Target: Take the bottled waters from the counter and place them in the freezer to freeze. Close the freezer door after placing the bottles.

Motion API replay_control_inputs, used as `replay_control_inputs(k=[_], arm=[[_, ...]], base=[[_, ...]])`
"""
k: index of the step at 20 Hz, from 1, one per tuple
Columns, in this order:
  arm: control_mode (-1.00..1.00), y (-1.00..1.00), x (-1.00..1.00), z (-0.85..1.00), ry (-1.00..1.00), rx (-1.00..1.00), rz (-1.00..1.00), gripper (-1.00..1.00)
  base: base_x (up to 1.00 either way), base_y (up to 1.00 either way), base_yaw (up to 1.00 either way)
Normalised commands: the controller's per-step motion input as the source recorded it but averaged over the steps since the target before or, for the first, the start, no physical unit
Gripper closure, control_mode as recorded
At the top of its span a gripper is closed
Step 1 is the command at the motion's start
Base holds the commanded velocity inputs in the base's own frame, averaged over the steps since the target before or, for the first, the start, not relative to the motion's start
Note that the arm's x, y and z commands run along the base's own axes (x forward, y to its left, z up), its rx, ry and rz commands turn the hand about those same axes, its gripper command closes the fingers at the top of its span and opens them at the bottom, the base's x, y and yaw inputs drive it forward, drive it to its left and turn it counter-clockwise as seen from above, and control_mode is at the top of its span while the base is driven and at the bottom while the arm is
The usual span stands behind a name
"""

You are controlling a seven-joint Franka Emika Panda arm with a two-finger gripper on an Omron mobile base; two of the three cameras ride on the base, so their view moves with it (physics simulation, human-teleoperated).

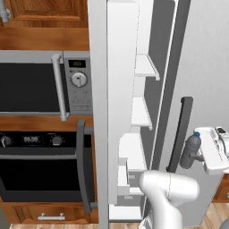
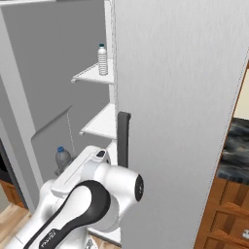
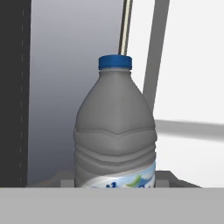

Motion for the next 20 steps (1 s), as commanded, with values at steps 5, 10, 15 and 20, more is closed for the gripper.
replay_control_inputs(k=[5, 10, 15, 20], arm=[[-1.00, 0.26, 0.17, 0.00, 0.00, 0.00, -0.14, 1.00], [-1.00, 0.29, 0.23, 0.07, 0.01, 0.00, -0.44, 1.00], [-1.00, 0.32, 0.13, 0.56, 0.01, 0.00, -0.39, 1.00], [-1.00, 0.57, 0.09, 0.51, 0.03, -0.04, -0.30, 1.00]], base=[[0.00, 0.00, 0.00], [0.00, 0.00, 0.00], [0.00, 0.00, 0.00], [0.00, 0.00, 0.00]])
